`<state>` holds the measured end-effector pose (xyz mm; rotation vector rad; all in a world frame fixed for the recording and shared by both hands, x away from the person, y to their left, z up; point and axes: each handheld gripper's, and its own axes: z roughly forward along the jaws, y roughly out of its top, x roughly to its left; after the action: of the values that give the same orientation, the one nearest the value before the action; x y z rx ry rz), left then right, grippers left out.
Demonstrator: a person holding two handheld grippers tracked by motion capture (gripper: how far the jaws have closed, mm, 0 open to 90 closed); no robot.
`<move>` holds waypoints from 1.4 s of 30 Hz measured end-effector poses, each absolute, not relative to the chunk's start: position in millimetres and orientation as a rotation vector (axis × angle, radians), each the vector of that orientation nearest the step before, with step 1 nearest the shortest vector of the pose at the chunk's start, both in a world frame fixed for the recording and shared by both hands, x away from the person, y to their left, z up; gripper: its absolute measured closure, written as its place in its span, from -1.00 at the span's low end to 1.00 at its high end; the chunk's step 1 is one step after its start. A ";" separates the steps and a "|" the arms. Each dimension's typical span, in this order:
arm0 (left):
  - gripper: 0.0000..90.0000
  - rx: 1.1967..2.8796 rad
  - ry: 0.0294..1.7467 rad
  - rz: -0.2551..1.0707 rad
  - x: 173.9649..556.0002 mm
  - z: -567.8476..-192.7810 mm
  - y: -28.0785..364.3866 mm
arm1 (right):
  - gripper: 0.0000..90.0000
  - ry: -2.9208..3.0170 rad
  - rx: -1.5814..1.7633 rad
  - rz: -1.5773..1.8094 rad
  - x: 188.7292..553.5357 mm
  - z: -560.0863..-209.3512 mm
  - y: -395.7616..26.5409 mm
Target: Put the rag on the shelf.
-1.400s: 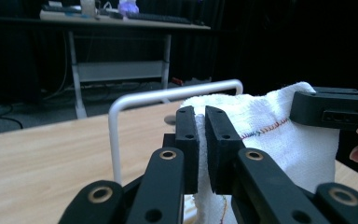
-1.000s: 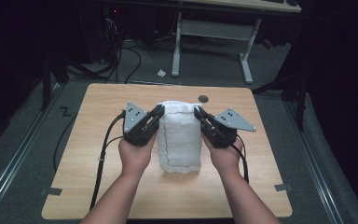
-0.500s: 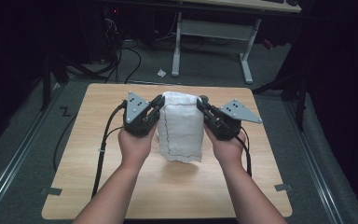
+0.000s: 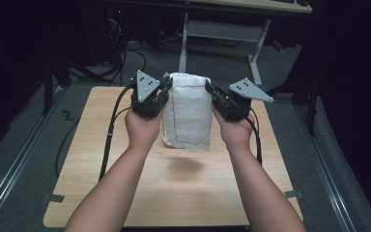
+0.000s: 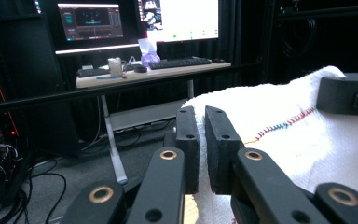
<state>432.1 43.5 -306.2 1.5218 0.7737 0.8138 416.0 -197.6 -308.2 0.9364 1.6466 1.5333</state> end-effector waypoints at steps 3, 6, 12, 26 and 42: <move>0.88 1.540 0.782 0.816 442.0 -302.7 42.4 | 0.91 1.654 0.954 1.540 428.2 -305.4 -199.1; 0.88 1.533 0.794 0.817 451.1 -300.2 43.2 | 0.91 1.648 0.982 1.553 443.1 -304.7 -196.9; 0.88 1.496 0.853 0.780 477.3 -298.8 43.0 | 0.91 1.658 1.023 1.525 469.0 -306.6 -192.7; 0.87 1.573 0.843 0.834 508.9 -299.9 30.4 | 0.91 1.673 1.059 1.474 498.5 -309.6 -197.7; 0.86 1.655 0.927 0.801 546.2 -326.3 29.0 | 0.90 1.745 1.077 1.372 529.3 -321.0 -191.7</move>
<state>546.2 29.0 -326.3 1.6548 0.9271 0.8006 529.3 -191.7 -321.0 1.0768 1.7450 1.3724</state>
